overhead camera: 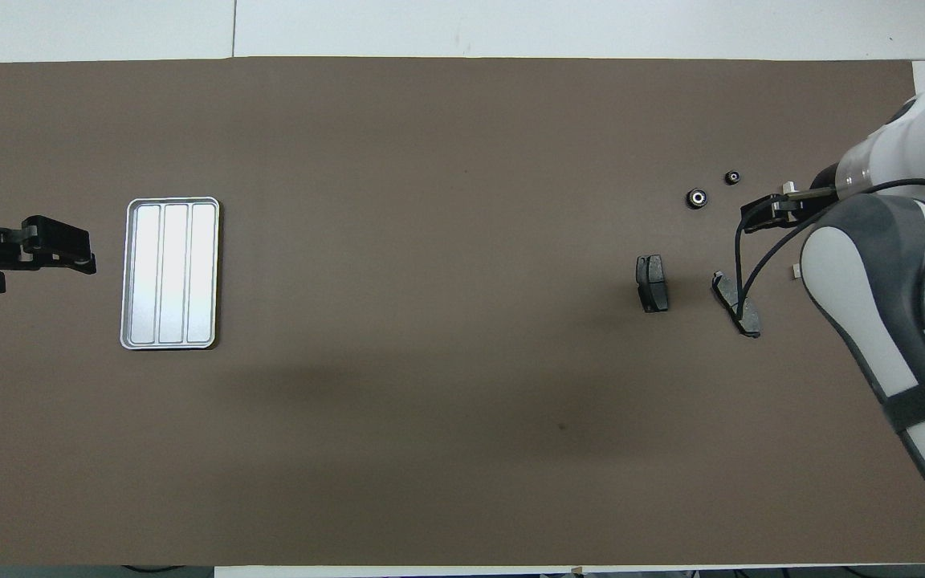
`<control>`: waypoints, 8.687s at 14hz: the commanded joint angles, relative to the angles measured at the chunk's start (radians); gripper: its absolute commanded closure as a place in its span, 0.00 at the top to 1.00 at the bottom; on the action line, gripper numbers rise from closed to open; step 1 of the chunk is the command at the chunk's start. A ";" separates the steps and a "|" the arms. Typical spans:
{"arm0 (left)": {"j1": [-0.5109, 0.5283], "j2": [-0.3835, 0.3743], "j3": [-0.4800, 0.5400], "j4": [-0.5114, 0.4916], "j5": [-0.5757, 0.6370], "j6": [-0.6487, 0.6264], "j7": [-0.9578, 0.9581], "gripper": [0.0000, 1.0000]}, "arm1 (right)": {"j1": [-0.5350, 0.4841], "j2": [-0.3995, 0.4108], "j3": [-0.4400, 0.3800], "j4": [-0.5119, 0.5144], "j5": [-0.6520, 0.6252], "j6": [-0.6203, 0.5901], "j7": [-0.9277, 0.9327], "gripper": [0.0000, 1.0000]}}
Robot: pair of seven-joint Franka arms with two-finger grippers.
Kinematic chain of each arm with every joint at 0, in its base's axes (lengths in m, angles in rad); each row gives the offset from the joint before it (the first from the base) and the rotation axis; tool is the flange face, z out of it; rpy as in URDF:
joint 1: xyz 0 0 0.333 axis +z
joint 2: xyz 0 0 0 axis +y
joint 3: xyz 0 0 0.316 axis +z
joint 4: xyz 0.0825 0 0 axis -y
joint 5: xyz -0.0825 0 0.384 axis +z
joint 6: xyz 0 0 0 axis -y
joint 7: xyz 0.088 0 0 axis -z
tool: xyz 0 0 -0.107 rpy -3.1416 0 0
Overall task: Pick bearing gear from pile to tray
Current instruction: 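Reach the right gripper to the pile and grasp a small black bearing, then carry the bearing with the right gripper to the table center and lower it, then release the bearing with the right gripper while the left gripper reaches it, then grasp the bearing with the left gripper while the right gripper reaches the pile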
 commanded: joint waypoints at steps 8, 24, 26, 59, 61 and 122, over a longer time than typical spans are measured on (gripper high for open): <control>0.006 -0.021 -0.004 -0.015 0.001 -0.009 0.003 1.00 | 0.012 0.334 0.007 0.131 0.028 0.222 0.198 1.00; 0.006 -0.021 -0.004 -0.015 0.001 -0.009 0.003 1.00 | 0.021 0.383 0.007 0.131 0.040 0.306 0.264 0.61; 0.006 -0.021 -0.004 -0.015 0.001 -0.009 0.003 1.00 | 0.021 0.383 0.007 0.129 0.040 0.309 0.264 0.38; 0.006 -0.021 -0.004 -0.015 0.001 -0.009 0.003 1.00 | 0.618 0.509 0.175 0.488 -0.066 0.074 1.585 0.00; 0.006 -0.021 -0.004 -0.015 0.001 -0.009 0.003 1.00 | 0.616 0.522 0.175 0.459 -0.067 0.119 1.586 0.00; -0.513 0.363 -0.004 -0.356 0.009 0.809 -0.748 0.44 | -0.187 0.483 0.172 0.276 -0.087 0.291 0.108 0.95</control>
